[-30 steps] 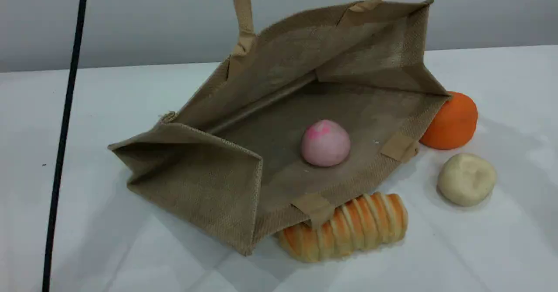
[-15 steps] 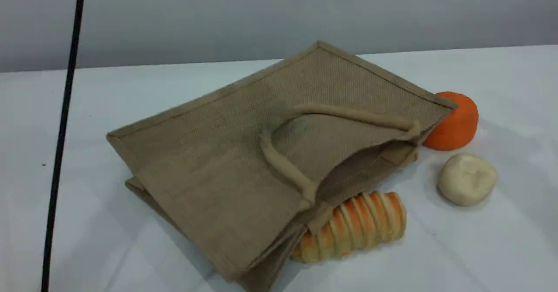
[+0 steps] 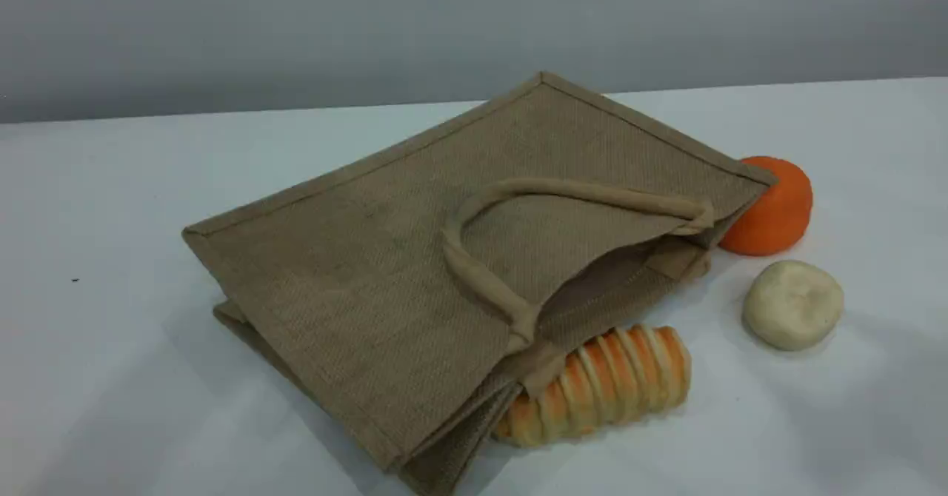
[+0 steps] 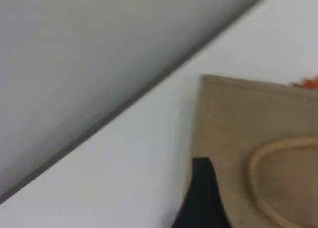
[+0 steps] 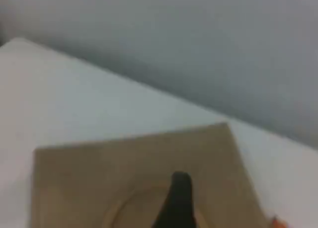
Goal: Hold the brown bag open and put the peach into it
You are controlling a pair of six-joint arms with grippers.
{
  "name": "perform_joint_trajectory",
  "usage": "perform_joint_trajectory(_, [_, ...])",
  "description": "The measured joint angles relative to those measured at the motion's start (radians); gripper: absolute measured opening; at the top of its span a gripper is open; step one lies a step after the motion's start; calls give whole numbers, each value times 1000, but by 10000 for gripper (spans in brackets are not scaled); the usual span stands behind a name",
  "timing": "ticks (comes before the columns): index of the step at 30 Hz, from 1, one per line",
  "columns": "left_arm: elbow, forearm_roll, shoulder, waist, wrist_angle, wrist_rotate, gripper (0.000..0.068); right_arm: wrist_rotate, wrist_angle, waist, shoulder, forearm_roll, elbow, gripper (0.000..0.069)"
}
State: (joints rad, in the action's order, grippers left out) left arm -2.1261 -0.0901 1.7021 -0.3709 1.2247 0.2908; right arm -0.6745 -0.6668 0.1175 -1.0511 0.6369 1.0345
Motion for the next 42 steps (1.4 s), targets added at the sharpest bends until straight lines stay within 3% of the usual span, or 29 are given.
perform_joint_trajectory(5, [27, 90, -112, 0, -1, -145, 505, 142, -167, 0, 172, -125, 0, 594])
perform_joint_trajectory(9, [132, 90, -229, 0, -2, -151, 505, 219, -234, 0, 323, -193, 0, 594])
perform_joint_trajectory(18, [520, 95, -572, 0, -4, -150, 505, 408, -409, 0, 609, -278, 1, 594])
perform_joint_trajectory(25, [839, 90, -907, 0, -3, -150, 505, 413, -541, 1, 747, -295, 1, 594])
perform_joint_trajectory(33, [1146, 90, -1320, 0, -2, -150, 506, 412, -556, 1, 860, -303, -49, 586])
perform_joint_trajectory(42, [1418, 90, -1628, 0, -2, -150, 507, 412, -554, 1, 954, -354, -269, 587])
